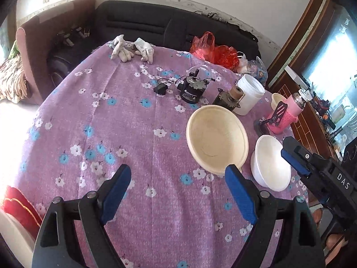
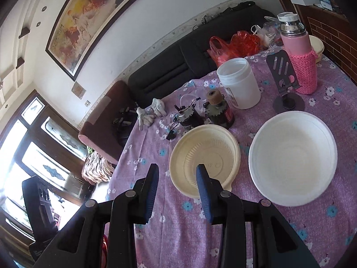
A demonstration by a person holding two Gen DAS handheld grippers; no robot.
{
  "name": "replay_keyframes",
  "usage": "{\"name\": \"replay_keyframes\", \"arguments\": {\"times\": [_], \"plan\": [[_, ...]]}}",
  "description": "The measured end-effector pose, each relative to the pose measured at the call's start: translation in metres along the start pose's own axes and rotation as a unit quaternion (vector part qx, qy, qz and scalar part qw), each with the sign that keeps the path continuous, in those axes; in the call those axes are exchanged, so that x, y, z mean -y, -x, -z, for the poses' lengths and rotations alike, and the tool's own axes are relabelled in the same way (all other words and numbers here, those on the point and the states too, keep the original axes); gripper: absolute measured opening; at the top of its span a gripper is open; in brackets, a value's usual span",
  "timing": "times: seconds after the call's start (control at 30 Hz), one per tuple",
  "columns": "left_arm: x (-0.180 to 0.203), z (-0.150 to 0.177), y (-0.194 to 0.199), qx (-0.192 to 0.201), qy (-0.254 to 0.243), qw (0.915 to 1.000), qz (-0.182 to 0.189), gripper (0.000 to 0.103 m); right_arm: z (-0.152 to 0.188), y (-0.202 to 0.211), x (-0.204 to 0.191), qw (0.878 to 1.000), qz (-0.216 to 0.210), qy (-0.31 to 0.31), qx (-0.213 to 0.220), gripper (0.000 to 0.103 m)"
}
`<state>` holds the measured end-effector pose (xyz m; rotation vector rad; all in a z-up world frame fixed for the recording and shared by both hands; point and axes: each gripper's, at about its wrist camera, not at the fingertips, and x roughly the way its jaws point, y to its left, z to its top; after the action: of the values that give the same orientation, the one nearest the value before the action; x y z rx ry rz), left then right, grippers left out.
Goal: Organize plates and bowls
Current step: 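Move both tools toward the rim of the beige plastic bowl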
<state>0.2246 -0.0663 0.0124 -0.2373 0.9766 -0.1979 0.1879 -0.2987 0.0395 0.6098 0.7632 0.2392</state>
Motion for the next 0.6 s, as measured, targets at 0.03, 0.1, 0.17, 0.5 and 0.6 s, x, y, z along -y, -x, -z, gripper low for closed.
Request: {"name": "replay_keyframes", "arguments": {"times": [0.03, 0.1, 0.17, 0.5, 0.6], "plan": [[0.001, -0.005, -0.007, -0.004, 0.003, 1.0, -0.001, 0.085, -0.006, -0.004, 0.002, 1.0, 0.0, -0.005, -0.002, 0.038], [0.003, -0.015, -0.021, -0.018, 0.007, 0.9998, 0.007, 0.085, -0.015, -0.013, 0.009, 1.0, 0.001, -0.015, -0.009, 0.038], [0.001, -0.02, -0.036, -0.029, 0.019, 0.9992, 0.018, 0.085, -0.023, -0.021, 0.016, 1.0, 0.001, -0.026, -0.014, 0.039], [-0.003, -0.024, -0.077, -0.057, 0.038, 0.9974, 0.023, 0.085, -0.042, -0.06, 0.03, 0.997, 0.064, 0.005, -0.042, 0.04], [-0.009, -0.023, -0.087, -0.058, 0.042, 0.9975, 0.001, 0.085, -0.041, -0.076, 0.038, 0.996, 0.077, 0.011, -0.049, 0.04]]}}
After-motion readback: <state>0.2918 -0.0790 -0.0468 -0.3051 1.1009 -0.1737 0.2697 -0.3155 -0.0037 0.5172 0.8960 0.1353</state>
